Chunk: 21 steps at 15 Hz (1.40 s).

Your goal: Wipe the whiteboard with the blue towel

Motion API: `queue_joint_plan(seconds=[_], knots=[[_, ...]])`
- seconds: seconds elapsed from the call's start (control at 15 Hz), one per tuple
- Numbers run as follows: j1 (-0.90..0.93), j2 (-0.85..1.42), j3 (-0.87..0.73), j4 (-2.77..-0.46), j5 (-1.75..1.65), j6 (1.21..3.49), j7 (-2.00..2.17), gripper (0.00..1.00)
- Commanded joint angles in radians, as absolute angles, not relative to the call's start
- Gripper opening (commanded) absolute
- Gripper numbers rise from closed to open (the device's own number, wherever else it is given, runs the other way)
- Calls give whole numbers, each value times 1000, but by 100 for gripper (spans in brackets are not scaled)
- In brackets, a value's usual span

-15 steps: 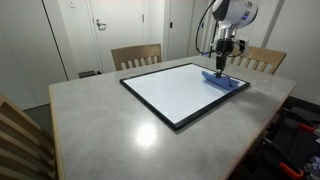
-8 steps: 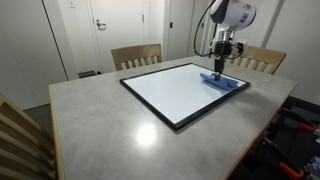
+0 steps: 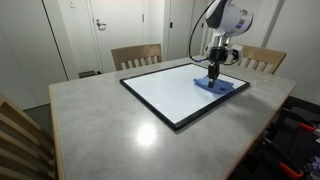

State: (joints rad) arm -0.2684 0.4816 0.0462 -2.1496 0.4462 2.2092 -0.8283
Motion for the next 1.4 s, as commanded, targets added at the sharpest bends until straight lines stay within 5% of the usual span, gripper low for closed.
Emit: queue_joint_plan(seconds=[0.0,1.33], knots=[[-242,467,76,-2205,493,2285,-805,1],[-142,487,189,-2222,507,2373,-710,1]])
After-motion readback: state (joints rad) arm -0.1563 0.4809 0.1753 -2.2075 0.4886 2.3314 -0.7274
